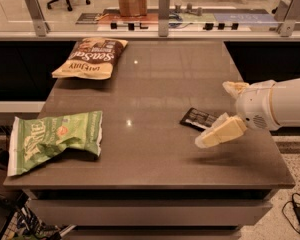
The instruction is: Move rxbar chocolate near brown chip bag
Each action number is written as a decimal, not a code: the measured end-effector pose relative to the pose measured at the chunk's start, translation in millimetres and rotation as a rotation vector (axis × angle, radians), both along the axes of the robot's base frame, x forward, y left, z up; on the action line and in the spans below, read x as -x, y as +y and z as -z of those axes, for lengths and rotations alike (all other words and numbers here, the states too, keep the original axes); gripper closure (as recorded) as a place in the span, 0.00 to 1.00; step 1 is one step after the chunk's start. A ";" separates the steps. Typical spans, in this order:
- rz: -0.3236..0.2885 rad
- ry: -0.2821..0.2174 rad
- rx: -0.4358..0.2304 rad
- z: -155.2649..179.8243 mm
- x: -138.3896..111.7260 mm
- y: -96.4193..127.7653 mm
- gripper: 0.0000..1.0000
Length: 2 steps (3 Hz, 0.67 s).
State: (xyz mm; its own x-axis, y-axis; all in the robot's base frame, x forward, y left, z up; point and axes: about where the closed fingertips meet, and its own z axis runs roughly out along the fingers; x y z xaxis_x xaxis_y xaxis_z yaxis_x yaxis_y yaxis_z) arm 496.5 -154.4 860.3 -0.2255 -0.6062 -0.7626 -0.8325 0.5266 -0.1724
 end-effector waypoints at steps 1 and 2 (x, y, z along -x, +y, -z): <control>-0.005 0.005 -0.062 15.5 -3.4 14.1 0.00; 0.002 0.036 -0.095 34.2 2.7 18.4 0.00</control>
Offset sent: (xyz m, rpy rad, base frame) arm -0.0092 0.0197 -0.0607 0.1403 0.0797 -0.0171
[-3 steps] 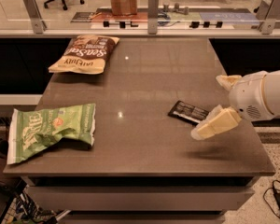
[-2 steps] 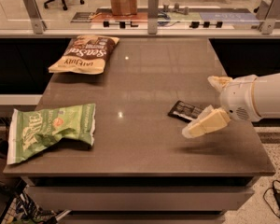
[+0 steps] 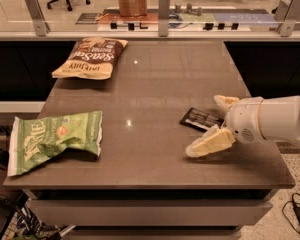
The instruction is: Move rxbar chocolate near brown chip bag
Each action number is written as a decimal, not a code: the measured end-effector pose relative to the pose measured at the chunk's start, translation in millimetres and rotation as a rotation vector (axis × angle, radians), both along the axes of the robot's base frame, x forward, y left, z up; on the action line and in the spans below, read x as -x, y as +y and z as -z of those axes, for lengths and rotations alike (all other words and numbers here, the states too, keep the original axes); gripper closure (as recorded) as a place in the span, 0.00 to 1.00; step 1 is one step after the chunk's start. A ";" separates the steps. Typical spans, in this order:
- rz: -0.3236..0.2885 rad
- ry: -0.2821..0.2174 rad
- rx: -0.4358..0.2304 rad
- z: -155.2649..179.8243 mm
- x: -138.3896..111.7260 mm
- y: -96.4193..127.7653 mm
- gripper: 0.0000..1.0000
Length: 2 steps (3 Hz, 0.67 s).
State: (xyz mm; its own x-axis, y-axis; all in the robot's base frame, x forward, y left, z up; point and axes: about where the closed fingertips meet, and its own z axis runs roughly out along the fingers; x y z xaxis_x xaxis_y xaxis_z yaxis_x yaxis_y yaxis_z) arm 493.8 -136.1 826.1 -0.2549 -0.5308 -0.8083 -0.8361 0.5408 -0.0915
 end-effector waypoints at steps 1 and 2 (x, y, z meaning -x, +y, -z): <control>0.008 0.026 -0.011 16.2 5.1 -0.6 0.00; 0.004 0.023 -0.009 14.4 5.3 1.5 0.18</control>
Offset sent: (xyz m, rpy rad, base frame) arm -0.0043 -0.0005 -0.0135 0.0095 0.0217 -0.0064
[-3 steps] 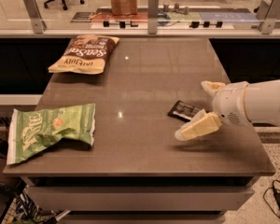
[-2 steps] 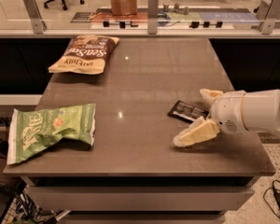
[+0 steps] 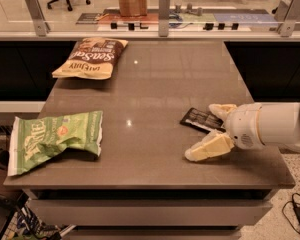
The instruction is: Move rxbar chocolate near brown chip bag
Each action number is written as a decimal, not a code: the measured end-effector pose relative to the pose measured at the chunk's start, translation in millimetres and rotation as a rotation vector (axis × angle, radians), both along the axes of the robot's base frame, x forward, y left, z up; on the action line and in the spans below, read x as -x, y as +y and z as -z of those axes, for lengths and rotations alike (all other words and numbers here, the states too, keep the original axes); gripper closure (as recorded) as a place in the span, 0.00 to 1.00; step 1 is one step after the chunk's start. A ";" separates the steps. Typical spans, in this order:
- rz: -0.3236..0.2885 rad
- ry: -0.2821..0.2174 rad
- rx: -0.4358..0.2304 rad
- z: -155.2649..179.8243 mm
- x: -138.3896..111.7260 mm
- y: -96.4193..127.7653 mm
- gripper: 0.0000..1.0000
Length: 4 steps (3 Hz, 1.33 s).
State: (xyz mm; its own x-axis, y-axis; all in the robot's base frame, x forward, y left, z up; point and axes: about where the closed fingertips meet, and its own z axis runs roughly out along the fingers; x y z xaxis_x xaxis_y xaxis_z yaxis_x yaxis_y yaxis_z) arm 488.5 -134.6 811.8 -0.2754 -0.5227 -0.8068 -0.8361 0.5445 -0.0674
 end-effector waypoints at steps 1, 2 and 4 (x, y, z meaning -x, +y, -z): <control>-0.003 -0.002 0.002 -1.1 0.4 1.9 0.41; -0.005 -0.003 0.003 -1.9 0.5 2.7 0.64; -0.005 -0.003 0.003 -5.6 0.6 2.9 1.00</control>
Offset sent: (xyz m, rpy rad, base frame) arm -0.0003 0.0015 0.0008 -0.0013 -0.0013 0.0026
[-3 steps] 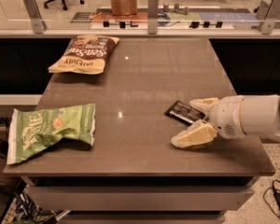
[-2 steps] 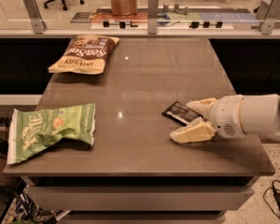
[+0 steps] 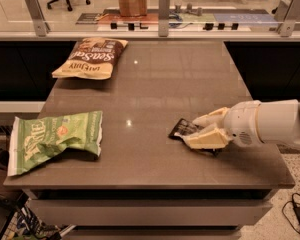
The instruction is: Move rxbar chocolate near brown chip bag
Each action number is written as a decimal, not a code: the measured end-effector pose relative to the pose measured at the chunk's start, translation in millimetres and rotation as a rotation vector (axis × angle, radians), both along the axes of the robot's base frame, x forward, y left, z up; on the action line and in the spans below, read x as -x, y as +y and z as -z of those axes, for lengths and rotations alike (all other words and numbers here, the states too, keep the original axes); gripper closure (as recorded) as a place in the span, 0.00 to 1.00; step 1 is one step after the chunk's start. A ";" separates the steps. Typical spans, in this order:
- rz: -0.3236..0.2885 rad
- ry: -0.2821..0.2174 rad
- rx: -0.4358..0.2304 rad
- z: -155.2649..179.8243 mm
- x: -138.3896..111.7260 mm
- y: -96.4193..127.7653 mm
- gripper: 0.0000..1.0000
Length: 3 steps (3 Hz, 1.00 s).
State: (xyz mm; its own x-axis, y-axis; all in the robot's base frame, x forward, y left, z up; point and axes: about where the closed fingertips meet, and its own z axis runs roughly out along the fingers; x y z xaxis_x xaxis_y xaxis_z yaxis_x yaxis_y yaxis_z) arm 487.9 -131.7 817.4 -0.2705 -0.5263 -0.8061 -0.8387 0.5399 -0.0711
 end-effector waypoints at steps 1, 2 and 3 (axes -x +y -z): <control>0.000 0.000 0.000 0.0 0.0 0.1 1.00; -0.001 -0.011 -0.012 -8.1 -11.1 -4.3 1.00; 0.010 -0.018 -0.014 -25.4 -34.6 -18.3 1.00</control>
Offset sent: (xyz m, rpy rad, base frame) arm 0.0285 -0.0154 0.0180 0.0326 -0.0243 -0.0055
